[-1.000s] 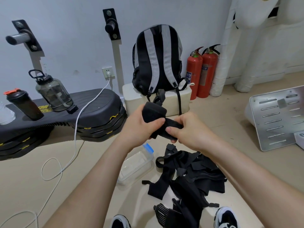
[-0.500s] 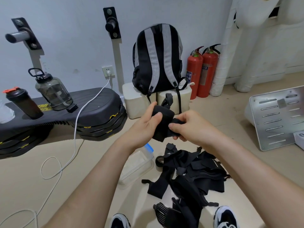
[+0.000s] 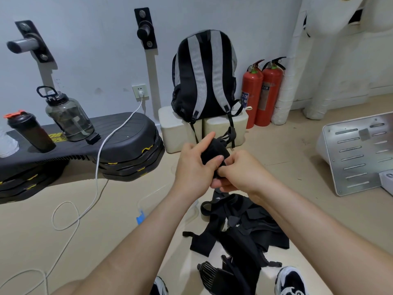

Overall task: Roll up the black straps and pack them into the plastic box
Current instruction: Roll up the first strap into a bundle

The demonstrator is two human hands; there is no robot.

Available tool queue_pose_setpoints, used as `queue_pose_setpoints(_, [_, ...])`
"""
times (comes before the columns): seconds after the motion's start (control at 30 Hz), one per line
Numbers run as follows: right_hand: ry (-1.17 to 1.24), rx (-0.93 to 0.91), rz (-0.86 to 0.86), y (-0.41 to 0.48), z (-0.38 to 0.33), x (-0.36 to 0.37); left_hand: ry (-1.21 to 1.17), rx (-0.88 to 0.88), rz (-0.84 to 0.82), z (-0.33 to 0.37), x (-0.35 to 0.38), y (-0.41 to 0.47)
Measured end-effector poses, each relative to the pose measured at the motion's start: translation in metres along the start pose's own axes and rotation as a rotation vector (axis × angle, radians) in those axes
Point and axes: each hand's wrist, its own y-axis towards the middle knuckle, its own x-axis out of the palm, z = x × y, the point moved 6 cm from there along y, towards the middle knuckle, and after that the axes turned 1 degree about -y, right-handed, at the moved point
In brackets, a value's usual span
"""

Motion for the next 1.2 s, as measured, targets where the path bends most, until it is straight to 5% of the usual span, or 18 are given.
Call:
queue_pose_setpoints(0.23, [0.551,0.175,-0.177,-0.010,-0.001,0.001,0.322,0.248,-0.237,0.015,0.007,-0.010])
queue_pose_setpoints(0.4, [0.738,0.091,-0.189,-0.003,0.002,0.000,0.283,0.439,-0.077,0.031,-0.003,-0.014])
queue_pose_setpoints(0.57, [0.537,-0.045,-0.052,0.006,0.008,-0.004,0.160,0.376,0.054,0.038,-0.017,-0.013])
queue_pose_setpoints(0.73, [0.254,-0.238,0.053,0.005,0.001,-0.010,-0.187,0.077,-0.096,0.029,-0.038,-0.003])
queue_pose_setpoints(0.97, [-0.570,-0.597,0.205,-0.005,-0.021,-0.004,0.283,0.152,-0.146,0.024,-0.031,-0.007])
queue_pose_setpoints(1.2, [-0.548,-0.725,0.234,-0.010,-0.022,0.000,0.057,0.164,-0.062,0.029,-0.052,-0.013])
